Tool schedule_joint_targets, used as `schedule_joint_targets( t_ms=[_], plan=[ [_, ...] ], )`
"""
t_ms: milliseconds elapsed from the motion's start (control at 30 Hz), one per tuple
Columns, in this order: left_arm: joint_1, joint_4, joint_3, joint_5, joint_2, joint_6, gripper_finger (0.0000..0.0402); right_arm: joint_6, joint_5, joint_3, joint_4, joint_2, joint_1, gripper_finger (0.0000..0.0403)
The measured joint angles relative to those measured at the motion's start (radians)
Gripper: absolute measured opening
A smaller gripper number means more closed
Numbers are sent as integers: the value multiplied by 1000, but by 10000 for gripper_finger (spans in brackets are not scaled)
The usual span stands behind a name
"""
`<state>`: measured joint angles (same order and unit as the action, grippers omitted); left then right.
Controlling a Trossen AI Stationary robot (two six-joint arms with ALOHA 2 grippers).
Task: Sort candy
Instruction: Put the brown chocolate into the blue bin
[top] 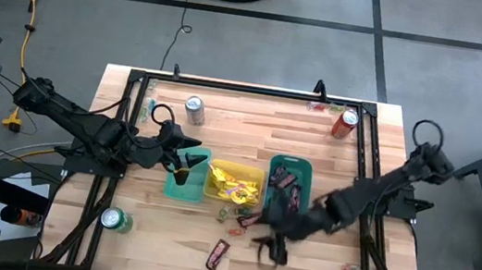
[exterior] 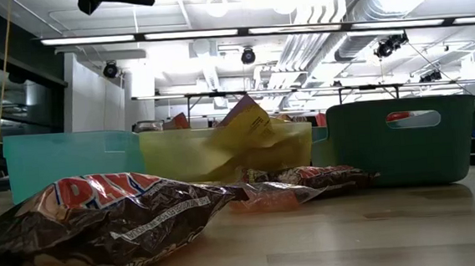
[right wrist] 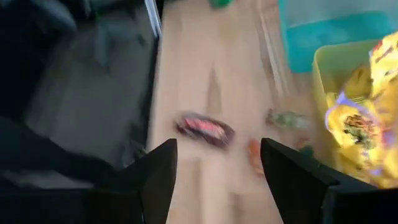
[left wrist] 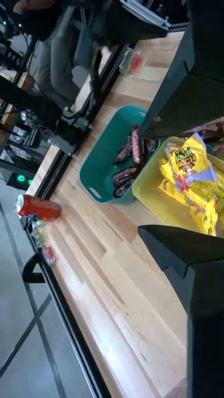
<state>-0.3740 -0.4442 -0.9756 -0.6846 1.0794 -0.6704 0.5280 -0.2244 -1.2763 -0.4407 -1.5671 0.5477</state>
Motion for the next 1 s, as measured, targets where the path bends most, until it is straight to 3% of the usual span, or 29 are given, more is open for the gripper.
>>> schedule_joint_targets(
  t_ms=[200, 367, 667, 1000],
  plan=[
    [0, 0, 0, 0, 0, 1, 225, -258, -112, -271, -364, -246, 31, 226],
    [0, 1, 0, 0, 0, 1, 225, -311, -108, -343, -534, -409, 11, 226],
    [0, 0, 0, 1, 0, 1, 225, -311, -104, -344, -516, -541, -43, 217],
    [0, 1, 0, 1, 0, 1, 225, -323, -56, -344, -497, -612, -66, 144]
  ],
)
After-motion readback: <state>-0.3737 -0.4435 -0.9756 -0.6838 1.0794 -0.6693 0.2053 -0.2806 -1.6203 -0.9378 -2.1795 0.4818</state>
